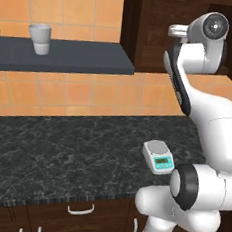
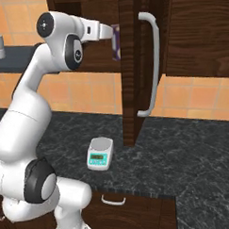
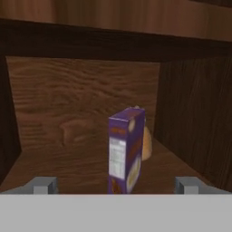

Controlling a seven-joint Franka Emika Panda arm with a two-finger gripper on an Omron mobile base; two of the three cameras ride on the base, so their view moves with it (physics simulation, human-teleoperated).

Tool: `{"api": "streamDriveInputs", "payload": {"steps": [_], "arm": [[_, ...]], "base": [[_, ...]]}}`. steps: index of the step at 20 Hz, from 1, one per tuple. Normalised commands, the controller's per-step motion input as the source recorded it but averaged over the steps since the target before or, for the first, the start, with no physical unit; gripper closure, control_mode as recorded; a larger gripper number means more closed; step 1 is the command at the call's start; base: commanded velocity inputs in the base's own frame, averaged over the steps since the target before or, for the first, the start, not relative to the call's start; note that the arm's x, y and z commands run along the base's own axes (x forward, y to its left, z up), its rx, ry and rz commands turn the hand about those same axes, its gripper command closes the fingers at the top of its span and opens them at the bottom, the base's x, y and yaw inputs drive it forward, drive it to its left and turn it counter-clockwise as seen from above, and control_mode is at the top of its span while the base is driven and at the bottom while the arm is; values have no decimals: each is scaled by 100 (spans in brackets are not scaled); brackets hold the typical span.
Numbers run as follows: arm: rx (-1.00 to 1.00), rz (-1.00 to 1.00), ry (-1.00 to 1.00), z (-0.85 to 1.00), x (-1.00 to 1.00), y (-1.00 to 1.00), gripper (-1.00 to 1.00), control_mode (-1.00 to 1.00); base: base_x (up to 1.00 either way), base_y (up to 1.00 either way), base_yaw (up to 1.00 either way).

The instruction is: Pick the cereal and place it on the digital scale for weighing, and close the cabinet.

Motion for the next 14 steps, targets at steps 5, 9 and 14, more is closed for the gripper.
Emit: {"api": "streamDriveInputs", "payload": {"steps": [5, 9, 14], "arm": [[0, 0, 0, 0, 28, -16, -100, -100], [0, 0, 0, -8, 33, -1, -100, -100], [0, 0, 0, -17, 42, -2, -100, -100]], "base": [[0, 0, 0], [0, 0, 0], [0, 0, 0]]}}
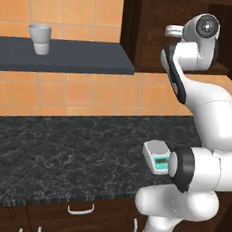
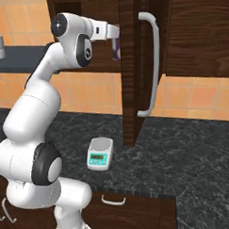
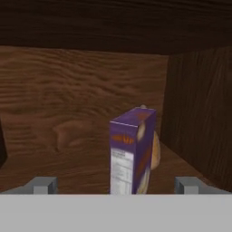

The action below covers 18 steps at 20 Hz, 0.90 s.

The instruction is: Pick the cereal and place it on the digital scale for weighing, and close the cabinet.

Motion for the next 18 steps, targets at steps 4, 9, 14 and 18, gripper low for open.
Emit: {"api": "streamDriveInputs", "payload": {"steps": [4, 9, 14, 18], "arm": [[0, 0, 0, -3, 25, -19, -100, -100], [0, -1, 0, -3, 32, -7, -100, -100], [0, -4, 0, -1, 27, -13, -100, -100], [0, -3, -1, -17, 31, -6, -100, -100]], "base": [[0, 0, 0], [0, 0, 0], [0, 0, 0], [0, 0, 0]]}}
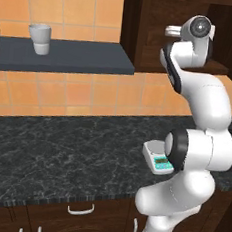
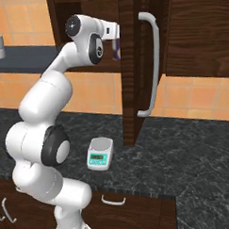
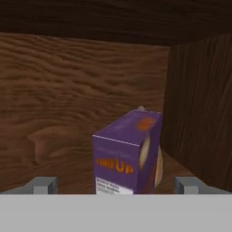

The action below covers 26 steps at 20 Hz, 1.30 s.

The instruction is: Pick the cereal and place it on the digital scale for weighing, and close the cabinet.

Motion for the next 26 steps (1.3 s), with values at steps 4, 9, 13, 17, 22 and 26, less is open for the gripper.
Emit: {"api": "streamDriveInputs", "payload": {"steps": [4, 9, 13, 17, 22, 26], "arm": [[0, -2, 0, -19, 22, -1, -100, -100], [0, -4, 0, -15, 18, -13, -100, -100], [0, -5, 0, -15, 22, -9, -100, -100], [1, -3, -1, -3, 6, -18, 100, -100], [2, 0, -6, 0, 0, -30, 100, -100], [0, 0, -22, 0, -37, -10, 100, -100]], "base": [[0, 0, 0], [0, 0, 0], [0, 0, 0], [0, 0, 0], [0, 0, 0], [0, 0, 0]]}}
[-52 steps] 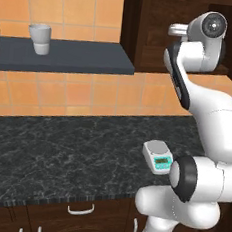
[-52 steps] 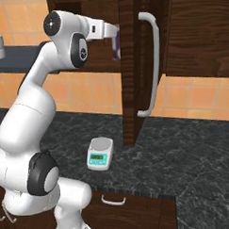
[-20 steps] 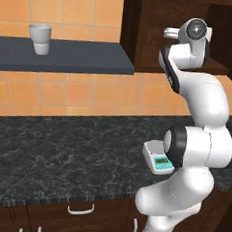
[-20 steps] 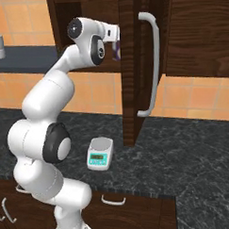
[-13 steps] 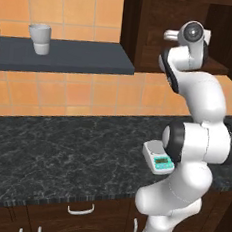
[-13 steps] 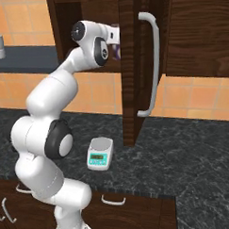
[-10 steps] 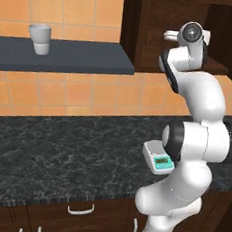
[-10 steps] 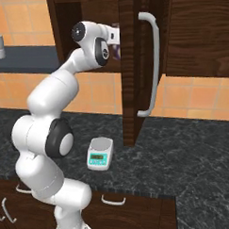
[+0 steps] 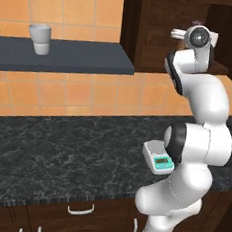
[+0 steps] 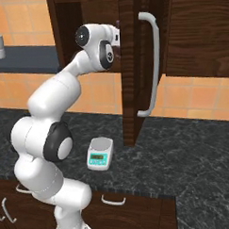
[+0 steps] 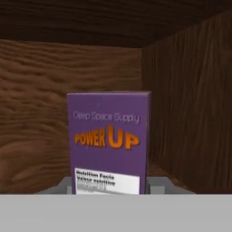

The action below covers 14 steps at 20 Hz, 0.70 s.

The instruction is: Pick the cereal and place it on the digital scale for weighing, and close the cabinet.

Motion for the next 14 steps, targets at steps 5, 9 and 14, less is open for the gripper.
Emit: {"api": "streamDriveInputs", "payload": {"steps": [5, 9, 14], "arm": [[0, 0, -24, 0, -74, 0, 100, -100], [0, 0, -26, -19, -100, 22, 100, -100], [0, 0, -25, -9, -100, 41, 100, -100]], "base": [[0, 0, 0], [0, 0, 0], [0, 0, 0]]}}
